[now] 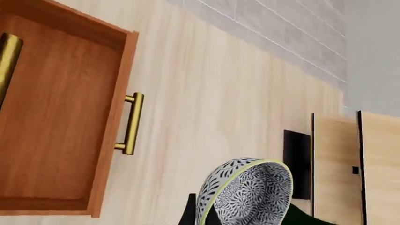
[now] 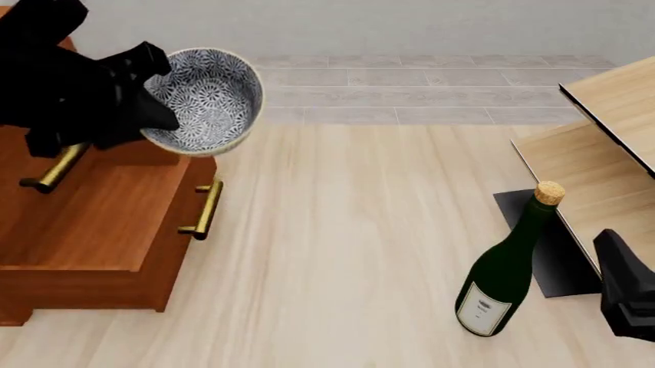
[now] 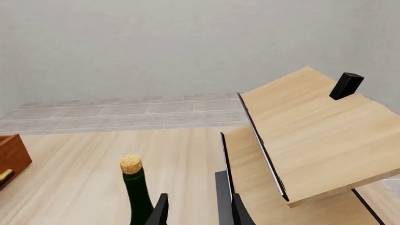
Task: Put the bowl on top of the cabinet.
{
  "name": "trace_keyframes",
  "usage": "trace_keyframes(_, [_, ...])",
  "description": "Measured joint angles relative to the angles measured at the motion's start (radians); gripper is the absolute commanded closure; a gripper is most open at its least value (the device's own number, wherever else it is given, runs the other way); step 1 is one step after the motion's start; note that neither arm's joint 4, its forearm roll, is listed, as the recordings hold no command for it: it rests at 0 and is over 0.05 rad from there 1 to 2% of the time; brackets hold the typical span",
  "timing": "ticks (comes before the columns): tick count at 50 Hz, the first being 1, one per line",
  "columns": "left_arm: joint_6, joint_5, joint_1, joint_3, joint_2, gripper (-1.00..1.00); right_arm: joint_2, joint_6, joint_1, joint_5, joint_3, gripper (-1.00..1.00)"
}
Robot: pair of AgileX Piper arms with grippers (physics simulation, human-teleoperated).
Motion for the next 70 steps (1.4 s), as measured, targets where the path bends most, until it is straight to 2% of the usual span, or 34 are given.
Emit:
trace_keyframes(19, [-0.204, 0.078, 0.003, -0.087, 0.041, 1.00, -0.004, -0.003, 0.002, 0.003, 0.000, -1.00])
trace_keyframes(30, [-0.291, 0.136, 0.017, -0.152, 0.066, 1.00, -0.004, -0.005, 0.003, 0.003, 0.000, -1.00])
trace_keyframes(54, [-0.378, 0.340, 0.140, -0.387, 0.185, 1.00, 0.002, -0.013, 0.005, -0.002, 0.000, -1.00])
trace_keyframes(70, [-0.376, 0.392, 0.240, -0.441, 0.223, 1.00, 0.015, -0.018, 0.007, -0.012, 0.000, -1.00])
